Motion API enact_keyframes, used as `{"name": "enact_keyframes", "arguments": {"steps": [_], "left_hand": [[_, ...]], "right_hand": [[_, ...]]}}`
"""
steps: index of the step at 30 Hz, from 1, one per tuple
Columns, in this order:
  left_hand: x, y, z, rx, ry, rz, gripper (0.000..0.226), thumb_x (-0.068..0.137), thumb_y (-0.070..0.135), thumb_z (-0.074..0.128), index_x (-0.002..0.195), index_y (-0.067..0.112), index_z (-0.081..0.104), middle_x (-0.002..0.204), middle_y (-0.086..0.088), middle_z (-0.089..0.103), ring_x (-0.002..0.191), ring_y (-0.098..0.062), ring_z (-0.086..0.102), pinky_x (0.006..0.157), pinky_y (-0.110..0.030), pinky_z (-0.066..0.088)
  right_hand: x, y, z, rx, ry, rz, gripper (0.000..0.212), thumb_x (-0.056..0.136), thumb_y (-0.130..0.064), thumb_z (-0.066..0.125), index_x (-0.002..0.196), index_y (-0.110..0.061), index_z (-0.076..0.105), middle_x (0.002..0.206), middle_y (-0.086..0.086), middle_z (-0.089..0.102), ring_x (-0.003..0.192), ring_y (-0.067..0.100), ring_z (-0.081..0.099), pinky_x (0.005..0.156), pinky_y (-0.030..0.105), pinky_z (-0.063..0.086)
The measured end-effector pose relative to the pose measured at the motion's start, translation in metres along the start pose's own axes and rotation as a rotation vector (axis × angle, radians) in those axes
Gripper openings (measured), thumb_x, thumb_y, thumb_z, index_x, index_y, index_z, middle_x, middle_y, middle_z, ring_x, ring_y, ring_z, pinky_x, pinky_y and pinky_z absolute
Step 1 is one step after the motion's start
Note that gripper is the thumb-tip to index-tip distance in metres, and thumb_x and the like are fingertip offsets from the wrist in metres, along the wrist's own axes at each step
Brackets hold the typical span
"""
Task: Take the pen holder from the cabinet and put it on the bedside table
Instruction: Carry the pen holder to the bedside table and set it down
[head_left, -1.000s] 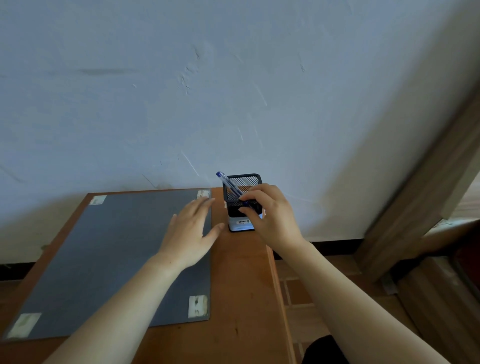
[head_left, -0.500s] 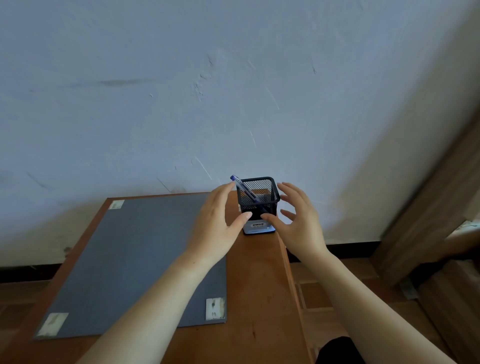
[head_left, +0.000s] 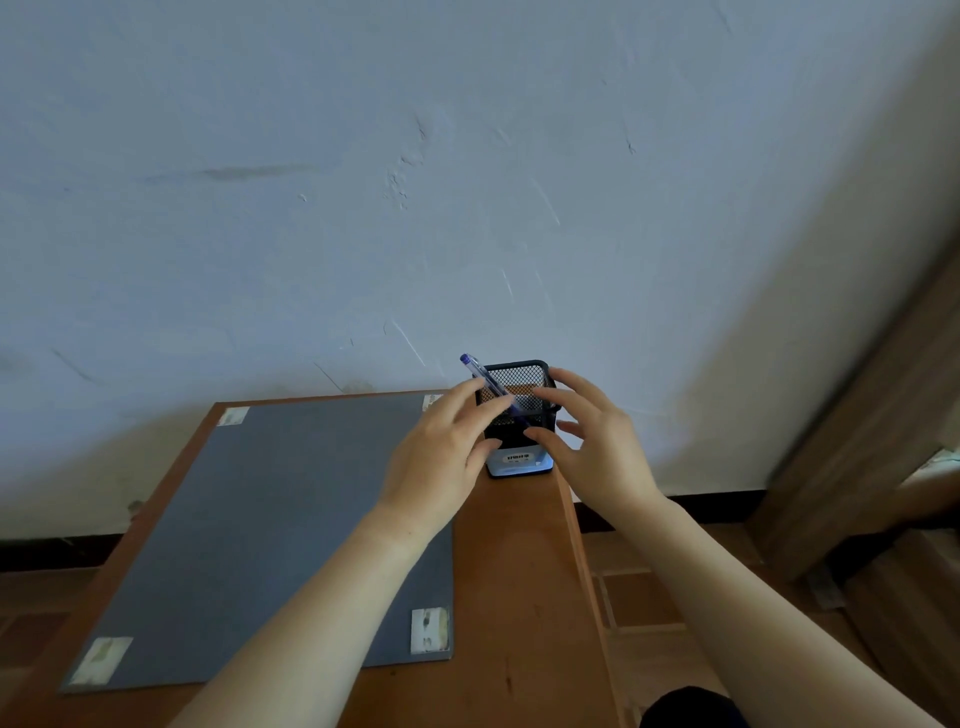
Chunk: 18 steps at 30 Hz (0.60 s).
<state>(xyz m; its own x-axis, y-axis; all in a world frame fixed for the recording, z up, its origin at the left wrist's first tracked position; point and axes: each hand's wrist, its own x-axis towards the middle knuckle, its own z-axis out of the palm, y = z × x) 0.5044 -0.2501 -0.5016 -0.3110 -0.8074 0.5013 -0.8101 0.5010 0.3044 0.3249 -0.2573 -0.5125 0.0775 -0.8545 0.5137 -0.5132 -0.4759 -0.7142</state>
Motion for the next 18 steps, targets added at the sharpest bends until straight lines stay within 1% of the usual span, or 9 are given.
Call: {"name": "enact_keyframes", "arguments": {"steps": [2, 5, 10, 12, 14, 16, 18], "left_hand": [[0.002, -0.003, 0.003, 0.001, -0.003, 0.01, 0.046, 0.083, 0.01, 0.063, 0.125, 0.027, 0.054, 0.134, -0.005, 0.049, 0.113, -0.025, 0.054, 0.076, -0.036, 0.053], [0.006, -0.007, 0.006, -0.015, 0.018, -0.006, 0.047, 0.083, 0.007, 0.062, 0.125, 0.026, 0.054, 0.135, -0.006, 0.048, 0.114, -0.027, 0.053, 0.078, -0.038, 0.053], [0.015, -0.015, 0.01, -0.016, 0.038, -0.024, 0.048, 0.082, 0.007, 0.063, 0.125, 0.027, 0.055, 0.134, -0.006, 0.05, 0.112, -0.026, 0.055, 0.077, -0.037, 0.053], [0.019, -0.018, 0.009, -0.006, 0.041, -0.023, 0.047, 0.082, 0.007, 0.063, 0.124, 0.026, 0.055, 0.134, -0.006, 0.049, 0.115, -0.026, 0.052, 0.082, -0.038, 0.051], [0.021, -0.021, 0.01, -0.008, 0.034, -0.017, 0.046, 0.082, 0.005, 0.063, 0.124, 0.023, 0.056, 0.134, -0.008, 0.049, 0.119, -0.027, 0.049, 0.089, -0.037, 0.046], [0.02, -0.022, 0.01, -0.029, 0.044, 0.014, 0.045, 0.08, 0.002, 0.064, 0.122, 0.019, 0.058, 0.131, -0.01, 0.051, 0.117, -0.026, 0.051, 0.093, -0.034, 0.043], [0.017, -0.023, 0.011, -0.059, 0.07, 0.036, 0.045, 0.079, 0.003, 0.065, 0.121, 0.018, 0.058, 0.13, -0.01, 0.051, 0.111, -0.025, 0.055, 0.093, -0.033, 0.043]], "right_hand": [[0.002, 0.002, 0.002, 0.0, -0.004, -0.01, 0.035, 0.079, -0.008, 0.069, 0.113, -0.015, 0.063, 0.132, 0.0, 0.049, 0.104, 0.009, 0.055, 0.083, 0.03, 0.053], [0.007, 0.005, 0.007, 0.012, -0.003, -0.005, 0.034, 0.08, -0.006, 0.068, 0.112, -0.015, 0.063, 0.133, 0.001, 0.048, 0.103, 0.005, 0.053, 0.082, 0.03, 0.054], [0.016, 0.01, 0.016, -0.028, 0.005, -0.007, 0.033, 0.081, -0.009, 0.067, 0.113, -0.014, 0.061, 0.136, 0.002, 0.046, 0.098, 0.02, 0.06, 0.079, 0.038, 0.055], [0.02, 0.012, 0.017, -0.077, 0.004, -0.031, 0.034, 0.08, -0.011, 0.068, 0.113, -0.015, 0.061, 0.136, 0.002, 0.047, 0.096, 0.023, 0.061, 0.077, 0.041, 0.055], [0.021, 0.013, 0.015, -0.136, 0.023, -0.085, 0.032, 0.078, -0.013, 0.07, 0.109, -0.014, 0.064, 0.131, 0.005, 0.052, 0.096, 0.023, 0.062, 0.074, 0.044, 0.055], [0.022, 0.013, 0.012, -0.17, 0.063, -0.147, 0.029, 0.077, -0.012, 0.071, 0.105, -0.014, 0.066, 0.125, 0.006, 0.057, 0.097, 0.02, 0.062, 0.072, 0.043, 0.055], [0.021, 0.012, 0.011, -0.182, 0.081, -0.184, 0.027, 0.078, -0.011, 0.07, 0.104, -0.013, 0.067, 0.121, 0.007, 0.059, 0.097, 0.018, 0.061, 0.073, 0.04, 0.055]]}}
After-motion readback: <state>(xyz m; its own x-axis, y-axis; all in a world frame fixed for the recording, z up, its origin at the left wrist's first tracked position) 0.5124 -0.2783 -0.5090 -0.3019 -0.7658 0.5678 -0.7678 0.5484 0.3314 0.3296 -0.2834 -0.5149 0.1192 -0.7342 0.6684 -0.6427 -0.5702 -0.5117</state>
